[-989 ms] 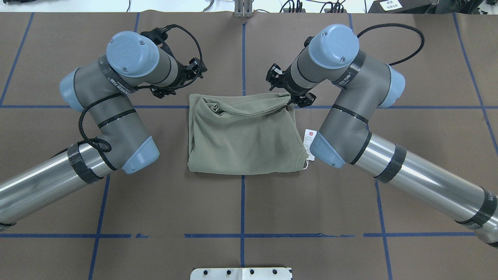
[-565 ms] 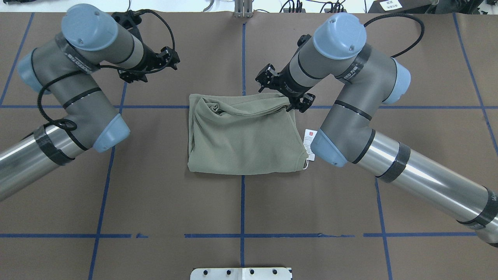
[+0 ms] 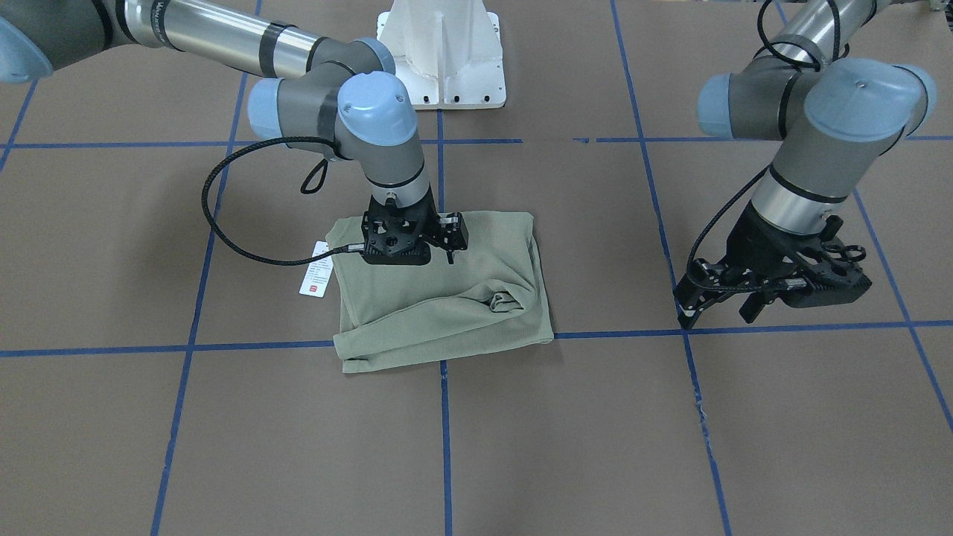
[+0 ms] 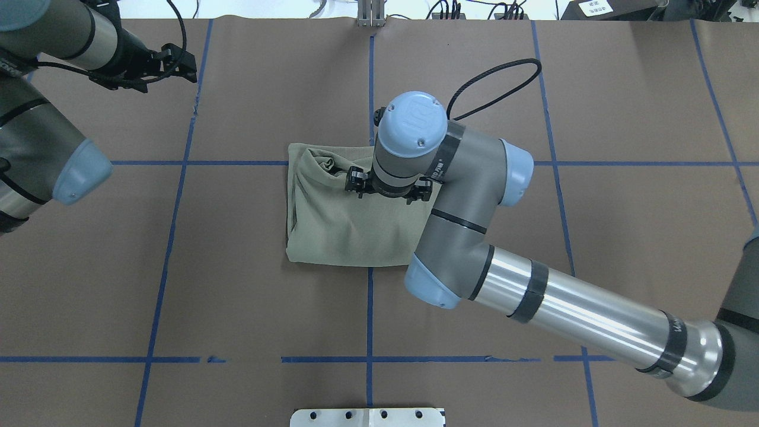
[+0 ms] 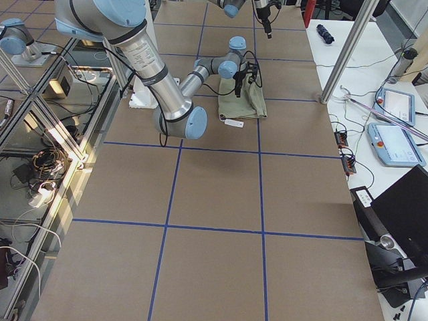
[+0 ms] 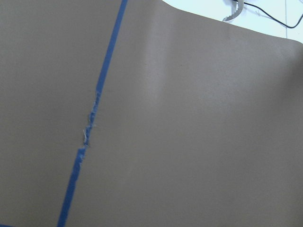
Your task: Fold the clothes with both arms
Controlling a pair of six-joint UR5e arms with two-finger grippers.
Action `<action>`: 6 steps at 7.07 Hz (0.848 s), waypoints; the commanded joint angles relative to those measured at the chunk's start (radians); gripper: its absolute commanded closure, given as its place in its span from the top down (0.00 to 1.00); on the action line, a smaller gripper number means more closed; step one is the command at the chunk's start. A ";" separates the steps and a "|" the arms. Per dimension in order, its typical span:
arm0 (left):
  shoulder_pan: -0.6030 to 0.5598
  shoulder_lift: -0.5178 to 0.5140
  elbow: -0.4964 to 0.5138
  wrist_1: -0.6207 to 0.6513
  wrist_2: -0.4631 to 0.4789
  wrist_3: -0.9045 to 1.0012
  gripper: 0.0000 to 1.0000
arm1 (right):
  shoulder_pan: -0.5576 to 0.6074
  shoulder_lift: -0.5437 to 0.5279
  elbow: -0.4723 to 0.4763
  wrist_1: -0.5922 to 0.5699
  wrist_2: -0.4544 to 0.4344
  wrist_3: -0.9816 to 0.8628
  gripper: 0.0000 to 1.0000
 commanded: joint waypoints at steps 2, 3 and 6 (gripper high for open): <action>-0.053 0.029 -0.037 0.012 -0.025 0.027 1.00 | 0.000 0.116 -0.241 0.071 -0.048 -0.071 1.00; -0.058 0.029 -0.041 0.012 -0.025 0.026 1.00 | 0.020 0.161 -0.339 0.137 -0.058 -0.072 1.00; -0.058 0.031 -0.046 0.013 -0.025 0.026 1.00 | 0.094 0.232 -0.540 0.330 -0.125 -0.132 1.00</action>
